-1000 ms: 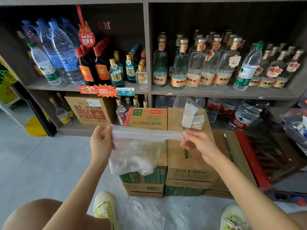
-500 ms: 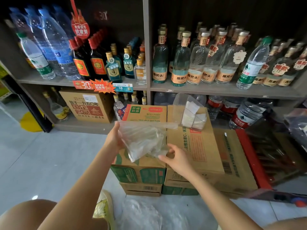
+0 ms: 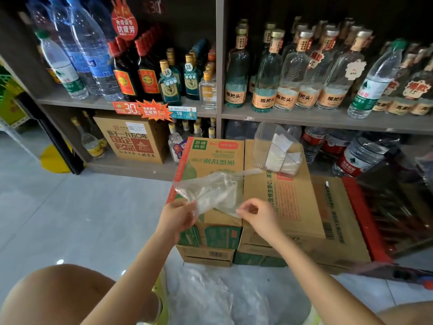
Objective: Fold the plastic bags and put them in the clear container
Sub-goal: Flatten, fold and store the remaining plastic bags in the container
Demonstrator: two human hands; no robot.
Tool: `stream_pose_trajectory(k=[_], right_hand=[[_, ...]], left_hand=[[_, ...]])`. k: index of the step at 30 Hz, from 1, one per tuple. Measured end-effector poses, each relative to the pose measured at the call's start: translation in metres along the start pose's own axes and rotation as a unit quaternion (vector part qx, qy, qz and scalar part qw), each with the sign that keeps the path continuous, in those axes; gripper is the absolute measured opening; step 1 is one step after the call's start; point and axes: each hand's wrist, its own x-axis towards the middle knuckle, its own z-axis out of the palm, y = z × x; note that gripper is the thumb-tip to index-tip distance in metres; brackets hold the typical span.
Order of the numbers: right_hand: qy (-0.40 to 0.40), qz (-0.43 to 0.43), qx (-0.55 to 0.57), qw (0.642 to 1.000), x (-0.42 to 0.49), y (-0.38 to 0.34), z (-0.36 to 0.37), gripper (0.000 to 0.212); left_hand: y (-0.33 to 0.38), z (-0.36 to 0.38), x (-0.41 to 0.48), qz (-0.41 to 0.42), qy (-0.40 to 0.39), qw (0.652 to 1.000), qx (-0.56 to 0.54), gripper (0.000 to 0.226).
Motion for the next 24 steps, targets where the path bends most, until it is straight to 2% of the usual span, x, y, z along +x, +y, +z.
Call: stream_pose_trajectory(k=[3,7,9,12,14,16,20,24], right_hand=[[-0.017,0.016,0.061,0.998,-0.004,0.003,-0.029,0.007],[-0.022,0.073,0.166,0.983,-0.006,0.012,-0.064,0.016],[-0.046,0.113,0.236,0.964,-0.008,0.016,-0.075,0.022],[-0.075,0.158,0.292,0.940,-0.012,0.025,-0.080,0.028],[-0.077,0.184,0.326,0.924,-0.014,0.032,-0.078,0.028],[-0.068,0.201,0.326,0.921,-0.015,0.035,-0.072,0.026],[-0.030,0.205,0.292,0.934,-0.017,0.034,-0.061,0.031],[0.002,0.202,0.329,0.922,-0.015,0.031,-0.064,0.033]], left_hand=[[0.008,-0.009,0.003,-0.021,0.008,0.998,-0.059,0.018],[0.015,-0.025,0.016,-0.054,0.006,0.992,-0.118,0.016],[0.012,-0.029,0.019,-0.059,-0.001,0.994,-0.095,0.021],[0.005,-0.034,0.016,-0.056,-0.021,0.998,-0.035,0.026],[-0.001,-0.036,0.013,-0.057,-0.033,0.997,-0.034,0.031],[-0.005,-0.037,0.010,-0.072,-0.038,0.996,-0.042,0.029],[-0.010,-0.035,0.009,-0.069,-0.026,0.996,-0.047,0.005],[-0.007,-0.036,0.013,-0.064,0.009,0.994,-0.085,0.004]])
